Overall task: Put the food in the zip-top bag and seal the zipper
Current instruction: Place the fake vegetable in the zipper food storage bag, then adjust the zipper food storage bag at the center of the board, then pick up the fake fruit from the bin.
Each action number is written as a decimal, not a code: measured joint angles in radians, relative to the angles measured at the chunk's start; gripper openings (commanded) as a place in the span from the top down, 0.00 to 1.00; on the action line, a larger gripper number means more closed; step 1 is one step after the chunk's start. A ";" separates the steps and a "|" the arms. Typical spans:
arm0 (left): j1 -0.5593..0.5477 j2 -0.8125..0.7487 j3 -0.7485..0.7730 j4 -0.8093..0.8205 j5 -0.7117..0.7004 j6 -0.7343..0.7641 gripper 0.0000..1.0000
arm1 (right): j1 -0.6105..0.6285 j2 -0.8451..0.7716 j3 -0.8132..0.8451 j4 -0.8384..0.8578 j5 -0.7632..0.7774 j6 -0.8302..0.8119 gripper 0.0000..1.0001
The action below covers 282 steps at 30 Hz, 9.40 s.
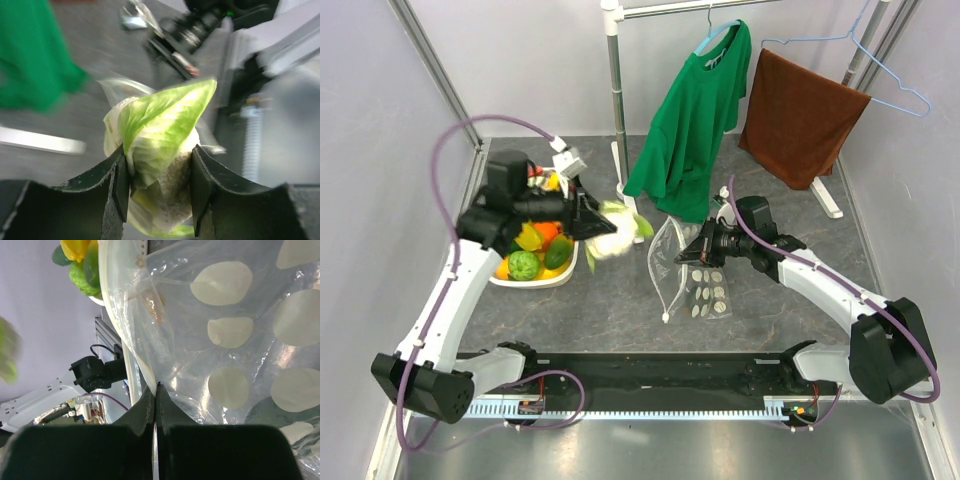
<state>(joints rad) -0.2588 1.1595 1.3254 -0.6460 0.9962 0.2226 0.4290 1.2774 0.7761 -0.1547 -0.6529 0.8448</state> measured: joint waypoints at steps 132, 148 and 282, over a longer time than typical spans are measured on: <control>-0.174 0.083 -0.712 0.691 -0.337 -1.157 0.49 | 0.083 -0.035 -0.072 0.846 -0.419 0.494 1.00; -0.171 -0.043 -0.723 0.637 -0.302 -1.181 0.98 | 0.071 -0.035 -0.038 0.598 -0.412 0.293 1.00; 0.241 0.470 0.085 -0.402 -1.225 -0.741 0.56 | -0.014 -0.034 0.214 -0.443 -0.144 -0.412 1.00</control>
<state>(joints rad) -0.0181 1.6295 1.4101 -1.0477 -0.2283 -0.5182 0.4149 1.2438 0.9897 -0.5980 -0.7967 0.4328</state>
